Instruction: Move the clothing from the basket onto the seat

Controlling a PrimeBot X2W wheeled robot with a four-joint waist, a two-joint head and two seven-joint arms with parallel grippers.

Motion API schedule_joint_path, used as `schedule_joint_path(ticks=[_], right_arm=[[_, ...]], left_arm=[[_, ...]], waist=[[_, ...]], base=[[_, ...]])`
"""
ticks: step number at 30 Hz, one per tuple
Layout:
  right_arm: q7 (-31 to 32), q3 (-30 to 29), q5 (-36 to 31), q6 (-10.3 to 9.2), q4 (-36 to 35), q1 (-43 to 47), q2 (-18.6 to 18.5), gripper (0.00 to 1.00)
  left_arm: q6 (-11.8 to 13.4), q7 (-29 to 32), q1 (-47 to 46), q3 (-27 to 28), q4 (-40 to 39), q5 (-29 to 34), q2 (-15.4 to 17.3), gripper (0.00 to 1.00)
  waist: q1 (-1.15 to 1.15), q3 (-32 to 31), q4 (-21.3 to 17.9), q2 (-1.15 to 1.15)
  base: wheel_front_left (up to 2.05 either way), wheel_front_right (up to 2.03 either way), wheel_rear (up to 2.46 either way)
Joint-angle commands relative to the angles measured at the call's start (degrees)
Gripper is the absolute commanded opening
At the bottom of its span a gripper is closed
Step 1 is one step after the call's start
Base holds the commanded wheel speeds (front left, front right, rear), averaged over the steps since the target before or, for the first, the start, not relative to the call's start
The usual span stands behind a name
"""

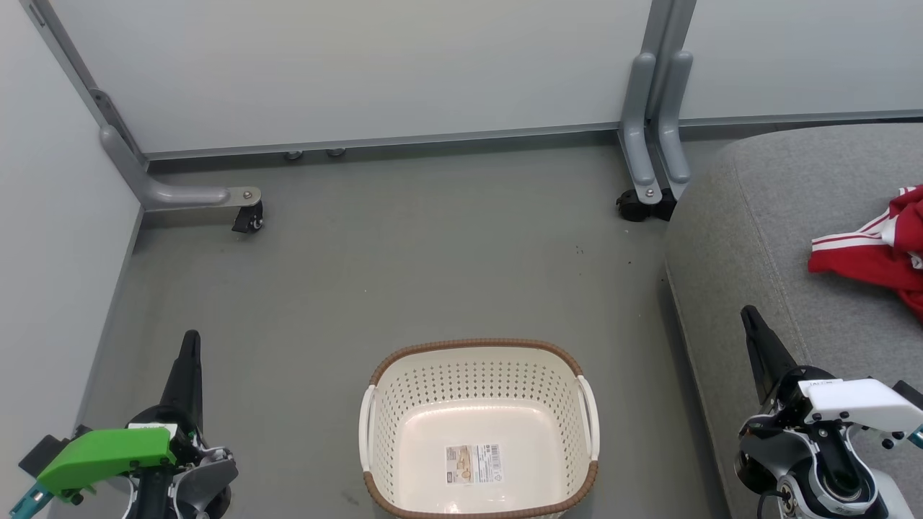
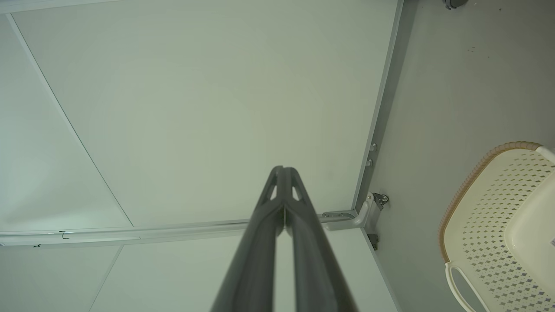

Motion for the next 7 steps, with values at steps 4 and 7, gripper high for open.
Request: schedule_joint_path(ticks=[4, 7], right_arm=[[0.3, -0.2, -0.4, 0.02, 0.1, -0.4, 0.1, 0.0], [0.3, -0.3, -0.4, 0.02, 0.1, -0.4, 0.1, 0.0]], left_arm=[[-0.4, 0.2, -0.6, 0.1, -0.1, -0.2, 0.0, 0.0], [-0.4, 0.2, -0.6, 0.1, -0.1, -0.2, 0.0, 0.0]], waist=[[0.0, 0.0, 0.0, 0.0], [0.0, 0.0, 0.0, 0.0]], base=[[0.0, 0.0, 0.0], [0.0, 0.0, 0.0]])
